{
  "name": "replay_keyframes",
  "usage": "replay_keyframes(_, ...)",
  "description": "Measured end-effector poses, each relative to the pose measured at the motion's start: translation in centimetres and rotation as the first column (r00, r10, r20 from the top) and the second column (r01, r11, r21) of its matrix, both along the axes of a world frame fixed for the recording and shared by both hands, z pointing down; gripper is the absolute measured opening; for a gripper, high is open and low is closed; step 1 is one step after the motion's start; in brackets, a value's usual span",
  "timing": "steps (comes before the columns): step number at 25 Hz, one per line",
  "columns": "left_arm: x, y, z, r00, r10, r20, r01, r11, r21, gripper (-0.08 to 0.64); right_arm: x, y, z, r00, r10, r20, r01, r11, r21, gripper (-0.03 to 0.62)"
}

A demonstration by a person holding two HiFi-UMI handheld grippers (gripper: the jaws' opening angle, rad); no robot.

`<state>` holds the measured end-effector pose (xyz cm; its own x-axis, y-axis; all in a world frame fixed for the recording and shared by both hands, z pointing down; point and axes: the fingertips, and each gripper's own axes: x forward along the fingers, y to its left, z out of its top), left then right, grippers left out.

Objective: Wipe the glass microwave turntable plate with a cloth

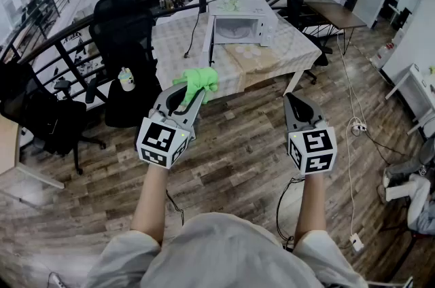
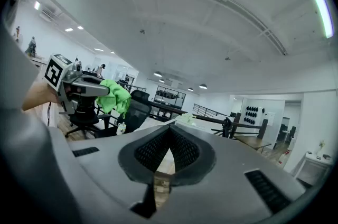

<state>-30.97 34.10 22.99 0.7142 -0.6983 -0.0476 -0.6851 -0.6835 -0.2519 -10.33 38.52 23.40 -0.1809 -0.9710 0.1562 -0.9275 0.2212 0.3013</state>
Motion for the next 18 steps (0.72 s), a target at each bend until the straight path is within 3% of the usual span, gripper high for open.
replay_keyframes(7,-1.5,-0.6,0.0,1.000,0.002,-0.002,-0.002,1.000,-0.015,0.094,-0.8,0.1,-0.2,1.000,0.026,-0.010,-0.026,1.000,-0.011,0.013)
replay_keyframes(15,-2.5,-1.1,2.3,0.997,0.076,0.020,-0.075,0.996,-0.056,0.094,-3.5,0.1,0.4,0.999,0.047,0.001,-0.047,0.999,0.005,0.014)
replay_keyframes(18,-3.3,-1.9,2.9,0.997,0.075,0.005,-0.074,0.994,-0.077,0.094,-3.3,0.1,0.7,0.997,0.061,0.038,-0.062,0.998,0.017,0.014)
